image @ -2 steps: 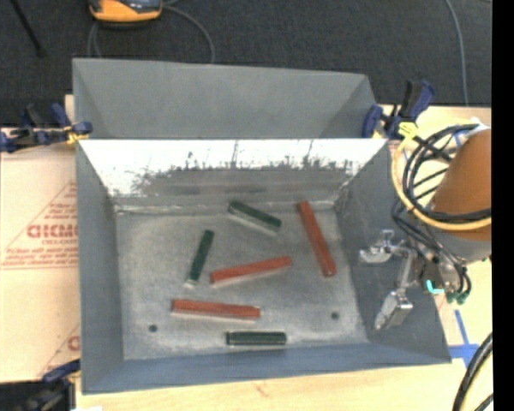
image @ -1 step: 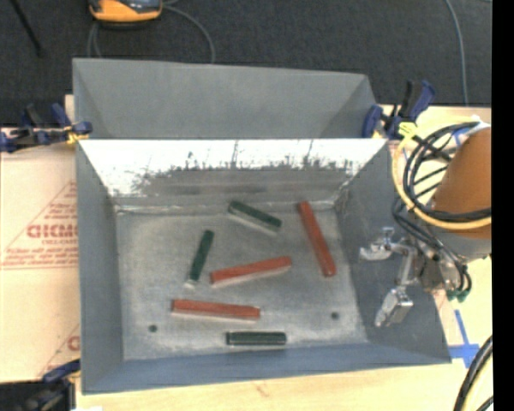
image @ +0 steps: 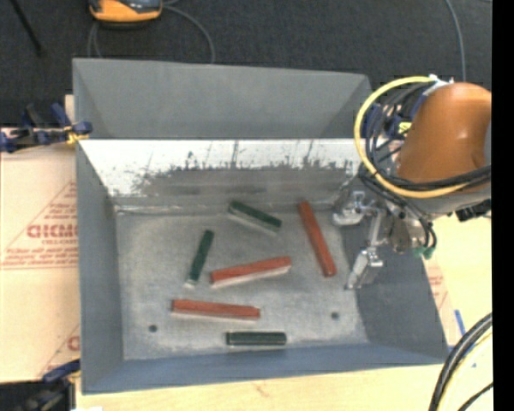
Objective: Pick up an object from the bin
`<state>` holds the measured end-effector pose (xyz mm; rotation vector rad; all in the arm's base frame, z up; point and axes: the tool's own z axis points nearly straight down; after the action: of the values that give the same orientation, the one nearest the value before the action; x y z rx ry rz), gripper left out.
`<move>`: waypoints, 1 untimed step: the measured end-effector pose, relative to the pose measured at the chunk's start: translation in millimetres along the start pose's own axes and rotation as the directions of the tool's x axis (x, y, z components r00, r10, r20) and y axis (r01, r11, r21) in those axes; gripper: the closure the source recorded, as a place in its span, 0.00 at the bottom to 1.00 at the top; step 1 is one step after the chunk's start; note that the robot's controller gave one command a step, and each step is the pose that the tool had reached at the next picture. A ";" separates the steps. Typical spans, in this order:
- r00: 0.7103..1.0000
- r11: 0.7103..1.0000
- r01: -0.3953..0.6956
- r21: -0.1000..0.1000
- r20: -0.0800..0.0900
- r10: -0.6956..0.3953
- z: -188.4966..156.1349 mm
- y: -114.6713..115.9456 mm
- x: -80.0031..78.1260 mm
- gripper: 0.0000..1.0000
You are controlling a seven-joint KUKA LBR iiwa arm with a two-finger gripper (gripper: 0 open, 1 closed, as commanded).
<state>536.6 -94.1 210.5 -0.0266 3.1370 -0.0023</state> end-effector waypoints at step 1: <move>1.000 1.000 0.021 -0.003 0.002 -0.021 2.5 -0.4 -26.3 0.00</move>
Offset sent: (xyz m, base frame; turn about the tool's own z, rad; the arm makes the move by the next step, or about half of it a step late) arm 0.0347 0.0492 -0.1405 -0.1533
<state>562.8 -94.0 208.1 -0.0598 3.1341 0.0017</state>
